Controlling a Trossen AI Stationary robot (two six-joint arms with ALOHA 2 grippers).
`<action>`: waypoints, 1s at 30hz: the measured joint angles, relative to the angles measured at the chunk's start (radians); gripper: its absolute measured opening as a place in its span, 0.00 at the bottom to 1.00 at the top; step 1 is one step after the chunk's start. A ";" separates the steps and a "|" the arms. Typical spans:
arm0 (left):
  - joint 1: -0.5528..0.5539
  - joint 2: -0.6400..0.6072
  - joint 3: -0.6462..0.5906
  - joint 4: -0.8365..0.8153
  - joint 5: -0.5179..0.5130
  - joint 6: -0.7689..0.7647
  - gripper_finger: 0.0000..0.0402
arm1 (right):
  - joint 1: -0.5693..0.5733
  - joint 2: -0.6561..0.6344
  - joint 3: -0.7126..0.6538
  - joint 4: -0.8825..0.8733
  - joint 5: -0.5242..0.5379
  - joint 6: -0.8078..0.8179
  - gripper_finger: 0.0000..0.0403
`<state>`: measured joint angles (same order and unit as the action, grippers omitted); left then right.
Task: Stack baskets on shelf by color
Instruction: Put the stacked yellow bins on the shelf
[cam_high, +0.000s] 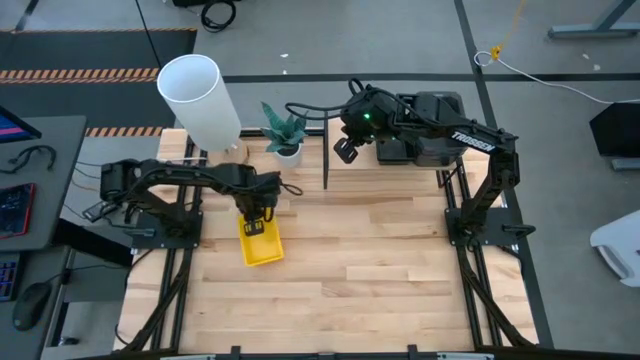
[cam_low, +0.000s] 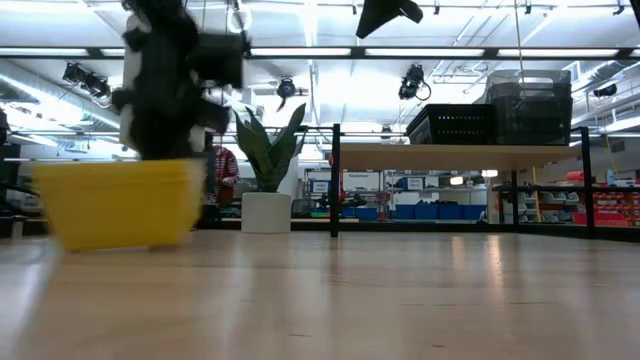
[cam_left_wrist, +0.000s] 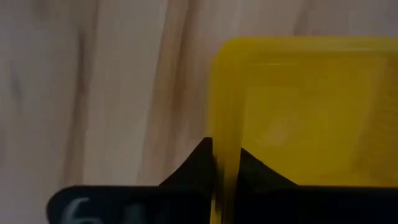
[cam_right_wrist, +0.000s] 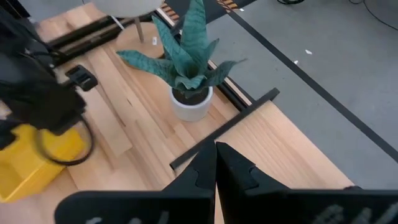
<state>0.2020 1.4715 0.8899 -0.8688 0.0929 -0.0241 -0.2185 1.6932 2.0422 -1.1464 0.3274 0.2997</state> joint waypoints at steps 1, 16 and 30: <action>-0.005 -0.003 0.034 -0.004 0.002 0.007 0.05 | -0.002 0.000 0.000 -0.009 0.004 0.003 0.02; 0.122 0.234 0.833 -0.100 -0.012 0.223 0.05 | -0.039 -0.042 0.000 -0.160 0.023 0.186 0.02; 0.248 0.562 1.319 0.016 -0.052 0.280 0.06 | 0.054 -0.177 0.000 -0.180 0.214 0.378 0.02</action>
<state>0.4505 2.0340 2.2088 -0.8525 0.0411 0.2563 -0.1648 1.5159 2.0422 -1.3263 0.5417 0.6773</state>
